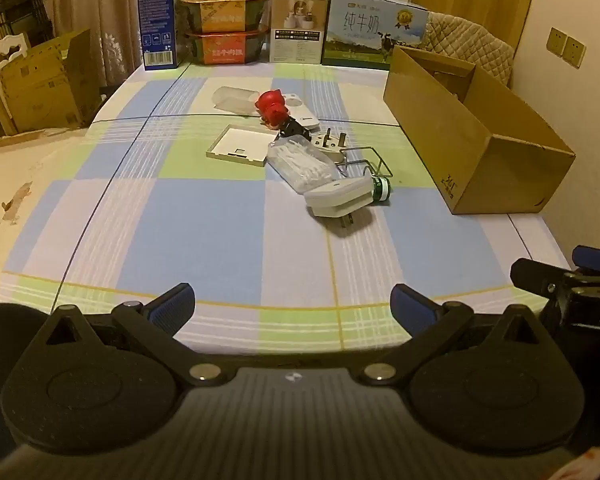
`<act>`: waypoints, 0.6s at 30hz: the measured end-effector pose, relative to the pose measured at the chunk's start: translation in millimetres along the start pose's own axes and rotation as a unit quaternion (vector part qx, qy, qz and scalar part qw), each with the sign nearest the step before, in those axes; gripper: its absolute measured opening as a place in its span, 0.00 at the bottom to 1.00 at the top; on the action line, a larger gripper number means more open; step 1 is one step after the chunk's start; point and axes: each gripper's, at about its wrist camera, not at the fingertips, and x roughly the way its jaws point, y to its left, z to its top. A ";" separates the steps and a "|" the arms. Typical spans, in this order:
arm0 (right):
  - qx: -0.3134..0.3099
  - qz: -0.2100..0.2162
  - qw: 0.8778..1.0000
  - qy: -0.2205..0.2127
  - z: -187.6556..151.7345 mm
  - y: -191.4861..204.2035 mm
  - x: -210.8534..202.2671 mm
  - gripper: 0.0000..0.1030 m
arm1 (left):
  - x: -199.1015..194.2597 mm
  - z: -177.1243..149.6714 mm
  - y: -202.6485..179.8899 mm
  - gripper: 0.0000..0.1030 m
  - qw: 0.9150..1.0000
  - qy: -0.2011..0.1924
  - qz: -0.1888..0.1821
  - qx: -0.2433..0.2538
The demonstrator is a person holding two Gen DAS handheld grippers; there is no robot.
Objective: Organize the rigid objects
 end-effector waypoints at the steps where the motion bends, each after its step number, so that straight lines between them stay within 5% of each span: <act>1: 0.001 0.001 1.000 -0.001 -0.1 -0.2 -0.2 0.98 | -0.4 -0.6 -1.6 0.99 1.000 -0.001 0.004 0.001; 18: -0.002 -0.002 1.000 0.001 -0.1 -0.1 -1.2 0.98 | 0.9 -0.9 2.3 0.99 1.000 0.000 -0.008 -0.005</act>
